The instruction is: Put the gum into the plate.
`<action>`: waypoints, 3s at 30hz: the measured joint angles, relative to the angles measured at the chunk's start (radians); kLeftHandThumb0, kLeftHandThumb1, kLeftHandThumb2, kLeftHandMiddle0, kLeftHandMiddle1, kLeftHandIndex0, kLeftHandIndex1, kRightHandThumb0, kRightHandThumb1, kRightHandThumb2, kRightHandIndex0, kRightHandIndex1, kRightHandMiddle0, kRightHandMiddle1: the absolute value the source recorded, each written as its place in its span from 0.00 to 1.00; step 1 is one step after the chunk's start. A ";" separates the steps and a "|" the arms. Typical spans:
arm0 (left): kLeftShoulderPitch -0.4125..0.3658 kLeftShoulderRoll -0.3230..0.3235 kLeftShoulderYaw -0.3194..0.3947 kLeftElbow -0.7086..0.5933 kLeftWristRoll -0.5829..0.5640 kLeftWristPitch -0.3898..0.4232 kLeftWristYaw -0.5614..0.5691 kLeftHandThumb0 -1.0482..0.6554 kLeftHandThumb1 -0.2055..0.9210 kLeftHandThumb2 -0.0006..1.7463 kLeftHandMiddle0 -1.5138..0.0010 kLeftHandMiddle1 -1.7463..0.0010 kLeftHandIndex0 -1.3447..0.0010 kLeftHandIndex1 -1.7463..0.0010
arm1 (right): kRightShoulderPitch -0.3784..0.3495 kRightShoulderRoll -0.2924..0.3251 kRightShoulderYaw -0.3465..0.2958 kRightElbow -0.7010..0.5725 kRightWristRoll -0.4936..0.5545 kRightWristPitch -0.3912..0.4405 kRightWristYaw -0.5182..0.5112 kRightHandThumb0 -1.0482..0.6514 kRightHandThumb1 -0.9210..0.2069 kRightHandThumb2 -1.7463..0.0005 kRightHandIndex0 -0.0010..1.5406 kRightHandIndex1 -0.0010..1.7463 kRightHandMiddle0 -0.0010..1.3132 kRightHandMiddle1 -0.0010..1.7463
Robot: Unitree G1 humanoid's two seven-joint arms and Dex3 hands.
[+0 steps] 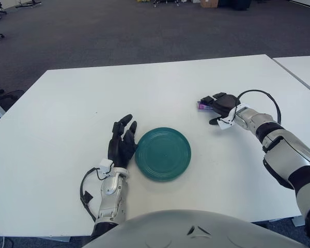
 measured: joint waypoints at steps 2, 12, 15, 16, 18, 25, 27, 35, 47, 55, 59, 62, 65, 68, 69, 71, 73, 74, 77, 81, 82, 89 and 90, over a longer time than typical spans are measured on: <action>0.000 0.000 0.000 -0.001 0.000 0.000 0.001 0.14 1.00 0.40 0.63 0.96 0.90 0.44 | -0.001 0.004 -0.001 0.001 0.006 0.001 0.003 0.12 0.00 0.56 0.23 0.02 0.00 0.36; 0.000 0.000 0.000 -0.003 -0.012 0.000 0.002 0.13 1.00 0.39 0.61 0.96 0.85 0.41 | 0.003 0.035 0.024 0.032 -0.006 0.063 -0.074 0.15 0.00 0.55 0.30 0.49 0.06 0.76; 0.000 0.000 -0.001 -0.005 -0.014 0.001 0.005 0.14 1.00 0.39 0.61 0.95 0.84 0.41 | 0.014 0.040 0.043 0.038 -0.025 0.086 -0.162 0.19 0.00 0.56 0.38 0.83 0.24 0.92; 0.000 0.000 -0.001 -0.005 -0.014 0.001 0.006 0.14 1.00 0.39 0.60 0.95 0.84 0.41 | 0.021 0.041 0.048 0.039 -0.030 0.094 -0.196 0.21 0.00 0.56 0.42 0.89 0.31 0.95; 0.000 0.000 -0.001 -0.007 -0.019 0.003 0.009 0.13 1.00 0.39 0.60 0.94 0.84 0.41 | 0.042 0.049 0.058 0.040 -0.038 0.125 -0.295 0.23 0.00 0.56 0.47 0.94 0.39 0.97; 0.001 0.000 0.002 -0.006 -0.036 0.004 0.014 0.13 1.00 0.40 0.59 0.94 0.85 0.42 | 0.091 0.084 0.080 0.059 -0.063 0.230 -0.553 0.27 0.00 0.56 0.59 1.00 0.54 1.00; 0.001 0.000 0.004 -0.005 -0.039 0.004 0.014 0.13 1.00 0.40 0.58 0.93 0.85 0.42 | 0.097 0.089 0.078 0.065 -0.062 0.238 -0.590 0.28 0.00 0.56 0.65 1.00 0.59 1.00; 0.004 0.000 0.016 -0.010 -0.053 0.002 0.017 0.13 1.00 0.39 0.59 0.84 0.84 0.41 | 0.128 0.130 0.031 0.075 -0.023 0.268 -0.709 0.32 0.00 0.58 0.79 1.00 0.71 1.00; 0.020 0.000 0.036 -0.028 -0.056 0.002 0.017 0.15 1.00 0.40 0.70 0.63 0.86 0.39 | 0.152 0.176 -0.009 0.077 0.005 0.219 -0.818 0.32 0.00 0.60 0.80 1.00 0.71 1.00; 0.029 0.000 0.043 -0.037 -0.056 0.002 0.018 0.15 1.00 0.40 0.70 0.61 0.85 0.38 | 0.160 0.175 -0.036 0.077 0.020 0.191 -0.829 0.32 0.00 0.60 0.79 1.00 0.70 1.00; 0.030 0.000 0.043 -0.037 -0.056 0.003 0.017 0.15 1.00 0.40 0.70 0.61 0.85 0.38 | 0.161 0.175 -0.043 0.077 0.020 0.176 -0.840 0.33 0.00 0.61 0.78 1.00 0.70 1.00; 0.030 0.000 0.043 -0.037 -0.056 0.004 0.017 0.14 1.00 0.40 0.70 0.61 0.85 0.38 | 0.158 0.173 -0.047 0.076 0.020 0.156 -0.852 0.33 0.00 0.62 0.78 1.00 0.70 1.00; 0.031 0.000 0.043 -0.037 -0.055 0.005 0.017 0.14 1.00 0.40 0.70 0.60 0.86 0.39 | 0.146 0.164 -0.052 0.072 0.021 0.108 -0.835 0.32 0.00 0.62 0.78 1.00 0.71 1.00; 0.031 0.000 0.043 -0.038 -0.052 0.008 0.017 0.14 1.00 0.40 0.70 0.60 0.86 0.39 | 0.120 0.147 -0.062 0.055 0.024 0.045 -0.784 0.32 0.00 0.62 0.78 1.00 0.71 1.00; 0.031 0.000 0.043 -0.039 -0.052 0.010 0.017 0.14 1.00 0.40 0.70 0.60 0.86 0.39 | 0.106 0.137 -0.067 0.041 0.026 0.023 -0.763 0.32 0.00 0.62 0.78 1.00 0.71 1.00; 0.031 0.001 0.043 -0.040 -0.053 0.011 0.016 0.14 1.00 0.40 0.69 0.60 0.86 0.39 | 0.073 0.111 -0.080 -0.006 0.031 -0.019 -0.713 0.33 0.00 0.62 0.78 1.00 0.72 1.00; 0.031 0.001 0.043 -0.041 -0.053 0.012 0.012 0.14 1.00 0.40 0.69 0.60 0.85 0.39 | 0.037 0.081 -0.093 -0.071 0.043 -0.061 -0.650 0.33 0.00 0.63 0.78 1.00 0.73 1.00; 0.030 0.001 0.044 -0.042 -0.054 0.012 0.010 0.14 1.00 0.40 0.69 0.59 0.85 0.39 | 0.018 0.062 -0.103 -0.112 0.049 -0.077 -0.614 0.33 0.00 0.63 0.78 1.00 0.74 1.00; 0.029 0.001 0.044 -0.042 -0.055 0.012 0.007 0.14 1.00 0.41 0.69 0.59 0.85 0.39 | -0.022 0.017 -0.130 -0.232 0.063 -0.102 -0.532 0.33 0.00 0.64 0.80 1.00 0.75 1.00; 0.028 0.002 0.044 -0.043 -0.053 0.013 0.006 0.14 1.00 0.42 0.68 0.59 0.85 0.39 | -0.032 -0.032 -0.161 -0.407 0.075 -0.134 -0.448 0.33 0.01 0.64 0.81 1.00 0.77 1.00; 0.028 0.002 0.044 -0.043 -0.052 0.013 0.007 0.14 1.00 0.42 0.68 0.59 0.85 0.39 | -0.027 -0.043 -0.166 -0.453 0.080 -0.144 -0.427 0.33 0.02 0.64 0.82 1.00 0.77 1.00; 0.029 0.002 0.043 -0.044 -0.051 0.013 0.010 0.14 1.00 0.41 0.69 0.59 0.86 0.40 | 0.064 -0.093 -0.186 -0.763 0.085 -0.148 -0.277 0.34 0.09 0.59 0.81 1.00 0.76 1.00; 0.029 0.002 0.042 -0.044 -0.050 0.013 0.010 0.15 1.00 0.41 0.69 0.59 0.86 0.40 | 0.083 -0.098 -0.186 -0.803 0.085 -0.145 -0.252 0.35 0.11 0.57 0.81 1.00 0.76 1.00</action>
